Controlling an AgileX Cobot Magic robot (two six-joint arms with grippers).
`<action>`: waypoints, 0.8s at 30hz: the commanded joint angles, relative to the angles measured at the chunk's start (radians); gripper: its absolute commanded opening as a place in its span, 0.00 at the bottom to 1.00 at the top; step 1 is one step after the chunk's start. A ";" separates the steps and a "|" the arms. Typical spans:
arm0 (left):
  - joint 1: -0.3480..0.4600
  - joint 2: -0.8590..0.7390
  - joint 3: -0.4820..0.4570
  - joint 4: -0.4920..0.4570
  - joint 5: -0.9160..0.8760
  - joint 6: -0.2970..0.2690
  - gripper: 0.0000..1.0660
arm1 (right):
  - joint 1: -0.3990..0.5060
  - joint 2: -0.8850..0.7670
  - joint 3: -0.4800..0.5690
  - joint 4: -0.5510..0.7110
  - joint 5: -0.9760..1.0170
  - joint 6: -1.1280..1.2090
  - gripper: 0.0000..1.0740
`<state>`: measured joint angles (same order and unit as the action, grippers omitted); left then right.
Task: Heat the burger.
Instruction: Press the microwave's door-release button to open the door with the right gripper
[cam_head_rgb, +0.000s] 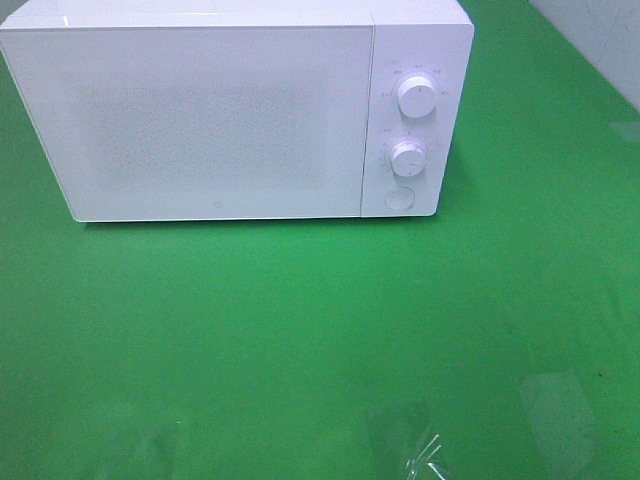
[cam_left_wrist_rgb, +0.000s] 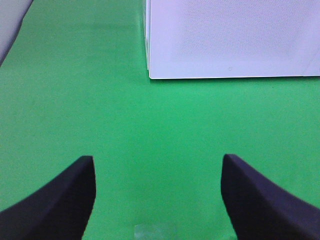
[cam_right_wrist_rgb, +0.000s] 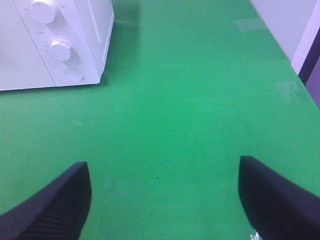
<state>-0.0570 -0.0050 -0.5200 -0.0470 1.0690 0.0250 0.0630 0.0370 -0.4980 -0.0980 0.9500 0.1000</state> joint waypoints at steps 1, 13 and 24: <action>0.002 -0.016 0.002 -0.009 0.002 -0.001 0.61 | -0.021 -0.060 0.004 0.011 0.009 -0.013 0.71; 0.002 -0.016 0.002 -0.009 0.002 -0.001 0.61 | -0.035 -0.068 0.004 0.010 0.009 -0.012 0.71; 0.002 -0.016 0.002 -0.009 0.002 -0.001 0.61 | -0.035 -0.068 0.004 0.010 0.009 -0.012 0.71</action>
<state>-0.0570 -0.0050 -0.5200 -0.0470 1.0690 0.0250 0.0330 -0.0040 -0.4960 -0.0840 0.9650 0.1000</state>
